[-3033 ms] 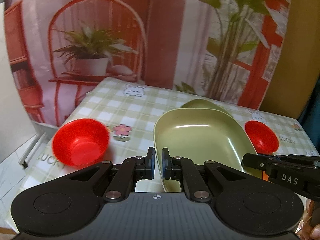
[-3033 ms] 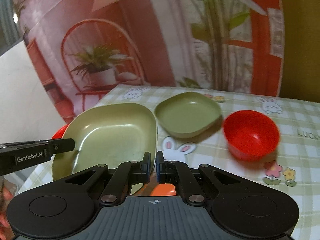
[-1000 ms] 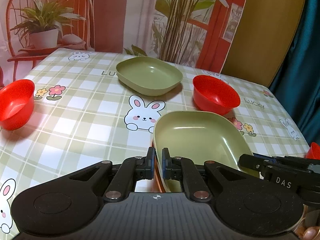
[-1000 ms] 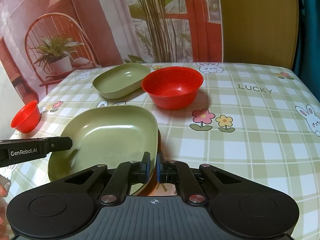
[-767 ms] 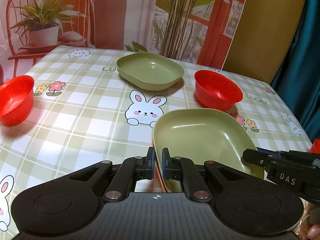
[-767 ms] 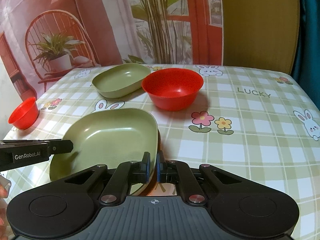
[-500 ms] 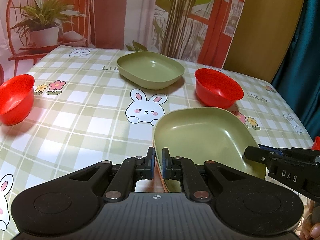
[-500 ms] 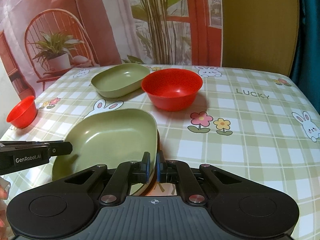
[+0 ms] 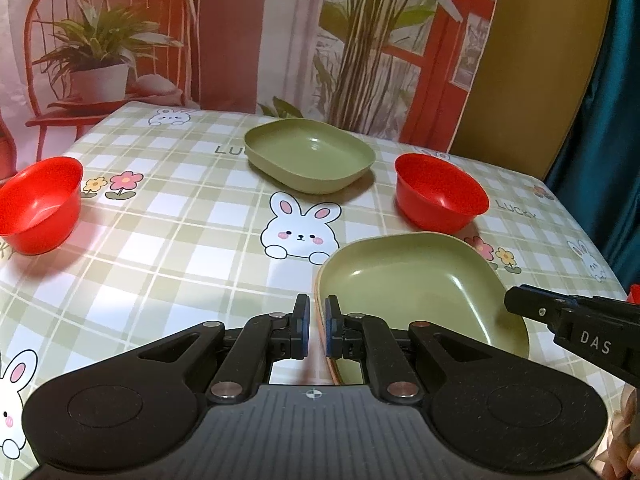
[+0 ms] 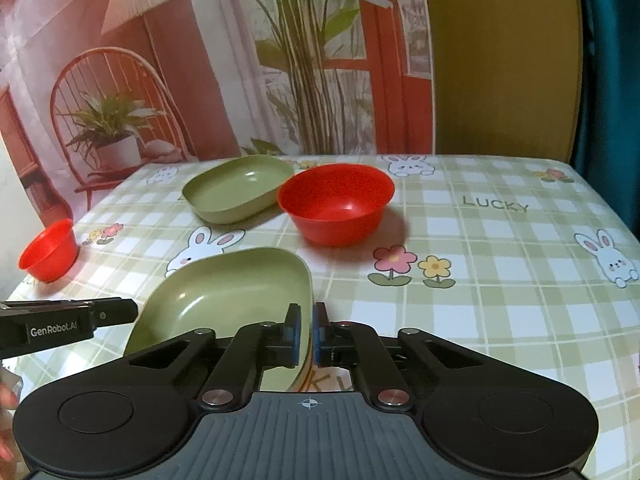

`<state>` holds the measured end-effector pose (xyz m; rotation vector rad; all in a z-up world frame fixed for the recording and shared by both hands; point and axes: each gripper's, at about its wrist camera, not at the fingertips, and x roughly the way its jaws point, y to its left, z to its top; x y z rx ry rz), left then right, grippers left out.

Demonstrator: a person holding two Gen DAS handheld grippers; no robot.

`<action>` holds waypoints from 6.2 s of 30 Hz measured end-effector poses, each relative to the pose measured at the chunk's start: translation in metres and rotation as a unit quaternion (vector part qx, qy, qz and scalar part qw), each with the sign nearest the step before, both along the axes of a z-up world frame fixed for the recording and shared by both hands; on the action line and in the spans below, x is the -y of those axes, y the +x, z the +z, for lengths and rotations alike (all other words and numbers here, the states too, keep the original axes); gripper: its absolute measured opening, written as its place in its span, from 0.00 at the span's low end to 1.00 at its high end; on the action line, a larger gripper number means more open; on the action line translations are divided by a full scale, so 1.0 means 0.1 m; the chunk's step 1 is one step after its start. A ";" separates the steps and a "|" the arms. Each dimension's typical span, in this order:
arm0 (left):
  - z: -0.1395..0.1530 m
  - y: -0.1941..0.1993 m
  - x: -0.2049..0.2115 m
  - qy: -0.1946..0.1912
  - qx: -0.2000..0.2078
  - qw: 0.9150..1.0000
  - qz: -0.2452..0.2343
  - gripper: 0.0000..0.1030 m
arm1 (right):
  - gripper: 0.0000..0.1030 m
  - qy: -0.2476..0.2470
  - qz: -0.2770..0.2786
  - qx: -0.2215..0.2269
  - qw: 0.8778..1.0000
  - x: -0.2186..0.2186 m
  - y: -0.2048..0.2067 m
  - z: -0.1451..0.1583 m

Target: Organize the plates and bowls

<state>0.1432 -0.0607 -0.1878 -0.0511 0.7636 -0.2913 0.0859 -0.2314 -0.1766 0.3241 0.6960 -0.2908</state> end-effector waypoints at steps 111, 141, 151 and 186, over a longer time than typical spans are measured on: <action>0.04 1.99 -0.35 -0.054 0.012 0.997 0.045 0.13 | 0.06 0.082 0.067 -0.048 0.993 0.74 2.45 0.11; 0.49 0.59 -0.06 -0.025 0.057 0.998 0.013 0.13 | 0.07 0.112 0.036 0.049 0.992 0.49 0.65 0.52; 0.28 0.16 0.04 -0.032 0.024 0.999 -0.013 0.14 | 0.07 0.134 0.004 0.050 0.990 0.51 0.18 0.36; 0.05 0.44 0.27 0.006 -0.005 0.998 -0.057 0.14 | 0.09 0.158 0.022 0.003 0.987 0.20 -0.32 0.09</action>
